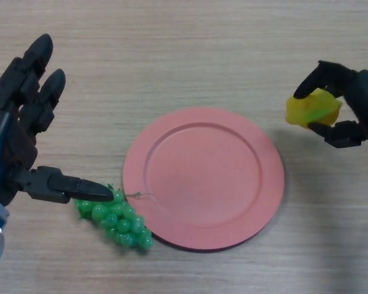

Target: Pick up the yellow starfruit and place it on the plate

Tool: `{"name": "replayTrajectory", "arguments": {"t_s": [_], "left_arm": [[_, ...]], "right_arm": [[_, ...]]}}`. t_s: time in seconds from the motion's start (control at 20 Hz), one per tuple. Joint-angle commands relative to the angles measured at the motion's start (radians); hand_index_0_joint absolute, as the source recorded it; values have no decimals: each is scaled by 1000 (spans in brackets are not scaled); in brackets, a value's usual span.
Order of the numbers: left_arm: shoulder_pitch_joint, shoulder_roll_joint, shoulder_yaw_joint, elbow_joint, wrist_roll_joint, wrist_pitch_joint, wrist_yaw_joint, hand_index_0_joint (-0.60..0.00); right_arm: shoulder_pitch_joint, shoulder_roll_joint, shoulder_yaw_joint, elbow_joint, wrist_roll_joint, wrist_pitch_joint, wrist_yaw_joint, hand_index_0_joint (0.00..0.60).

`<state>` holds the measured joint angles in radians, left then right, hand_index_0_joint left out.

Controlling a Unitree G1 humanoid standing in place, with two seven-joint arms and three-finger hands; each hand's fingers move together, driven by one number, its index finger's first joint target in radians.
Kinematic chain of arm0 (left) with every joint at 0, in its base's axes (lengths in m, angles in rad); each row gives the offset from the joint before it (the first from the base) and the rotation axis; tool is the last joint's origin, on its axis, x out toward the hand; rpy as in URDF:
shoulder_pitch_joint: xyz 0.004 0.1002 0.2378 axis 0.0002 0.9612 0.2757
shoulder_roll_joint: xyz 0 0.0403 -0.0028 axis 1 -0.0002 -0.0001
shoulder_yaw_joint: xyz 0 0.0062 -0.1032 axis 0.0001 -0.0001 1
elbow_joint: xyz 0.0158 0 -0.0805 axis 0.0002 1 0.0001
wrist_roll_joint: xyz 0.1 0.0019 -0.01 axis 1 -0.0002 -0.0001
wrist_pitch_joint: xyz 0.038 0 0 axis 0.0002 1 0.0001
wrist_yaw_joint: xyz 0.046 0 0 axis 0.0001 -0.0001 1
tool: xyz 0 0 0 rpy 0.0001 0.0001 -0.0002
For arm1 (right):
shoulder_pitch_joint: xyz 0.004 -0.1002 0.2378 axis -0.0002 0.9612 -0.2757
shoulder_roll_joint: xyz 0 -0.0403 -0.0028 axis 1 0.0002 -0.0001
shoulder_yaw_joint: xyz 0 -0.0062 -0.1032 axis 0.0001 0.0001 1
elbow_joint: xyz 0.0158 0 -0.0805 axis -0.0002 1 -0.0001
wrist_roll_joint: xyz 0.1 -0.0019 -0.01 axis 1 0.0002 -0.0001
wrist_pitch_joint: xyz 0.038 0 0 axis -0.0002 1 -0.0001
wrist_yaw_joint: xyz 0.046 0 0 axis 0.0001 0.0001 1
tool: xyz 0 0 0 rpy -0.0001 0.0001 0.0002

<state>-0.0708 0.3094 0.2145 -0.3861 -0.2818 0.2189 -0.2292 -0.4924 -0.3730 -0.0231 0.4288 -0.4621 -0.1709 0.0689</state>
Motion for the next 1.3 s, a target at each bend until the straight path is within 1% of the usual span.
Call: {"name": "replayTrajectory", "arguments": {"t_s": [0.05, 0.1, 0.15, 0.2, 0.25, 0.3, 0.35, 0.4, 0.45, 0.5, 0.55, 0.6, 0.65, 0.7, 0.85, 0.95, 1.0, 1.05, 1.1, 1.2, 1.25, 1.3], "left_arm": [[-43, 31, 47, -68, -11, -93, 20, 0], [-50, 34, 49, -73, -18, -82, 21, 0], [-50, 36, 49, -75, -21, -77, 20, 0], [-49, 35, 48, -77, -23, -74, 19, 0], [-50, 36, 50, -80, -25, -69, 19, 0], [-51, 36, 45, -82, -21, -68, 20, 0], [-51, 35, 43, -82, -19, -69, 19, 0], [-50, 33, 41, -87, -19, -65, 18, 0], [-49, 33, 41, -89, -21, -63, 17, 0], [-49, 33, 42, -93, -23, -57, 16, 0], [-48, 33, 42, -93, -23, -56, 15, 0], [-50, 34, 43, -88, -20, -60, 12, 0], [-50, 35, 45, -87, -21, -61, 9, 0], [-48, 33, 49, -85, -24, -68, 9, 0], [-45, 35, 59, -92, -35, -75, 18, 0], [-48, 41, 75, -95, -54, -65, 25, 0], [-47, 42, 78, -85, -51, -83, 33, 0], [-49, 44, 81, -82, -51, -86, 37, 0], [-49, 48, 80, -86, -43, -91, 38, 0], [-51, 54, 85, -89, -33, -89, 32, 0], [-51, 54, 88, -89, -33, -91, 31, 0], [-41, 47, 85, -86, -24, -111, 31, 0]], "right_arm": [[-39, -10, -84, -140, 121, -22, 2, 600], [-14, -3, -77, -231, 161, 55, 32, 600], [-8, 5, -84, -270, 189, 83, 39, 600], [12, 30, -86, -363, 271, 172, 49, 600], [18, 51, -98, -416, 328, 225, 43, 600], [43, 68, -79, -510, 430, 332, 34, 600], [52, 69, -72, -545, 452, 359, 27, 600], [77, 78, -36, -578, 443, 355, 13, 600], [92, 85, -22, -603, 439, 370, 17, 600], [92, 109, -9, -631, 440, 376, 12, 600], [96, 119, 2, -640, 437, 373, 5, 600], [132, 147, 31, -671, 448, 388, 3, 600], [150, 160, 43, -694, 467, 418, 4, 600], [168, 174, 81, -705, 476, 427, -11, 600], [204, 182, 151, -687, 484, 361, -40, 600], [221, 183, 196, -665, 527, 327, -72, 600], [235, 183, 235, -655, 555, 313, -106, 600], [238, 183, 253, -651, 569, 299, -126, 600], [237, 183, 287, -624, 575, 248, -146, 600], [235, 183, 329, -570, 569, 204, -170, 600], [232, 183, 338, -557, 565, 196, -175, 600], [245, 183, 358, -523, 579, 151, -188, 600]]}}
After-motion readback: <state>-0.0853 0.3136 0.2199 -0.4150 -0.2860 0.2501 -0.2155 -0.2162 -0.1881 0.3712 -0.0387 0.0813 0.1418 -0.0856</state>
